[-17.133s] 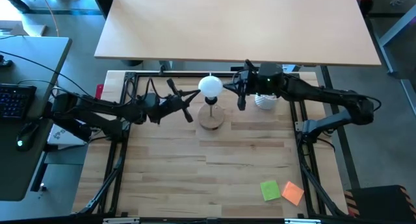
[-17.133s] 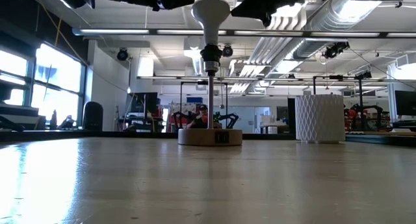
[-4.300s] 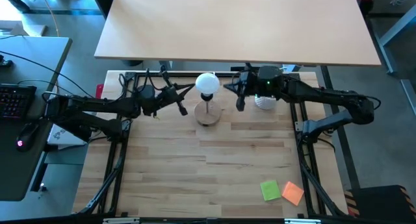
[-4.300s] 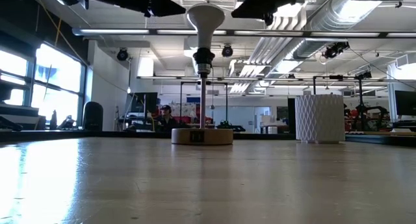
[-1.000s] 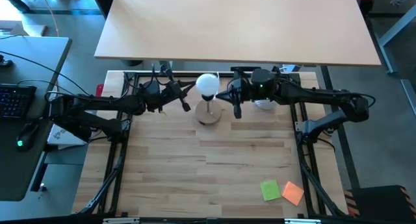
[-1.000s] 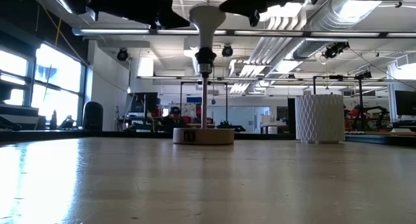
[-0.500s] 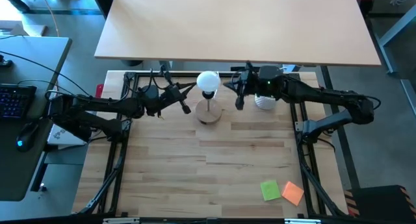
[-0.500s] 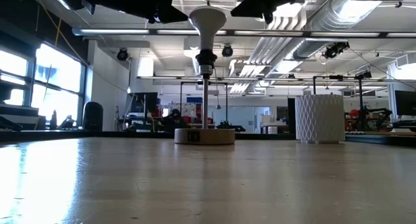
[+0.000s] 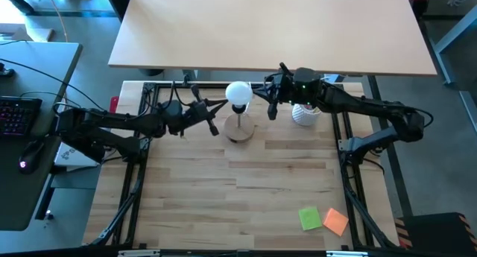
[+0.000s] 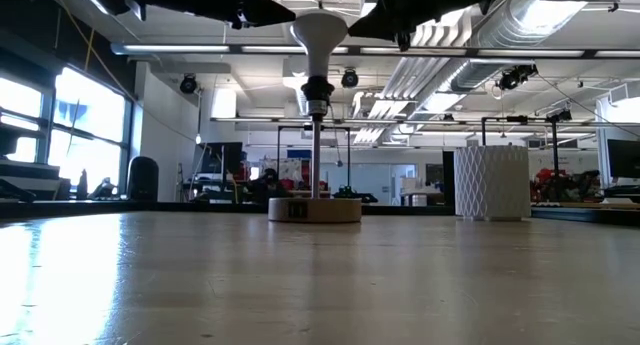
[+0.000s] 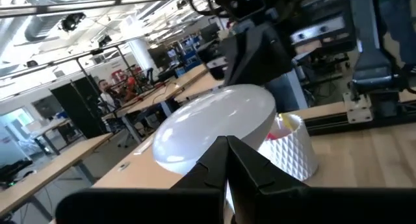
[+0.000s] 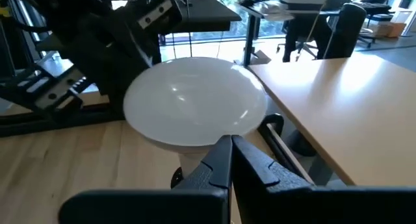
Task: Screw lightbulb
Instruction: Insert the lightbulb into the lamp
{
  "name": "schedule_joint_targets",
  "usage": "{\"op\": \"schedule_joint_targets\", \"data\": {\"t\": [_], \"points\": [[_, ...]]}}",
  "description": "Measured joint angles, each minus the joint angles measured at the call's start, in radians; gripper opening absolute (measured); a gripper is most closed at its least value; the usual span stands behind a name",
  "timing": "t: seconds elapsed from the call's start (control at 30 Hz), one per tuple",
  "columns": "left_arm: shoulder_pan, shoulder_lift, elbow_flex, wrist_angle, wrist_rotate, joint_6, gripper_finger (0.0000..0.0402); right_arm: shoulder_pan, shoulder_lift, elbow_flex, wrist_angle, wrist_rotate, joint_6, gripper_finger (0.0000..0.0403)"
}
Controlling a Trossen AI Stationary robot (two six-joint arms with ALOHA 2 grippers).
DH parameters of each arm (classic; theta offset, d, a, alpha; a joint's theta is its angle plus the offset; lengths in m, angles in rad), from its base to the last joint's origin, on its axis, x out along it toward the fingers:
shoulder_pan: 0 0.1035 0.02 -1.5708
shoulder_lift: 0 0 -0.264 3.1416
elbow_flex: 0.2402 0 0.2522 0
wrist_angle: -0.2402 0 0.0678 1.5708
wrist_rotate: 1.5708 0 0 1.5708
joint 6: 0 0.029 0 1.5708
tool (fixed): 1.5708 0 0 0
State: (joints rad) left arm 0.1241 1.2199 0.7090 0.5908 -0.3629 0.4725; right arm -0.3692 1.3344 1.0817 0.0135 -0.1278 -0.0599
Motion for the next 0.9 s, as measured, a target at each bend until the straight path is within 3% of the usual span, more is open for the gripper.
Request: {"op": "schedule_joint_targets", "data": {"t": [0.43, 0.63, 0.9], "points": [[0.067, 0.037, 0.000, 0.037, -0.016, -0.026, 0.0000, 0.060, -0.007, 0.000, -0.021, -0.014, 0.000, 0.0000], [0.092, 0.045, -0.003, -0.016, 0.032, -0.042, 0.0000, 0.106, -0.004, 0.000, -0.010, -0.013, -0.030, 0.0000], [0.050, 0.009, -0.002, -0.047, -0.095, 0.040, 0.0000, 0.114, -0.060, 0.000, -0.073, 0.026, -0.046, 0.0000]]}}
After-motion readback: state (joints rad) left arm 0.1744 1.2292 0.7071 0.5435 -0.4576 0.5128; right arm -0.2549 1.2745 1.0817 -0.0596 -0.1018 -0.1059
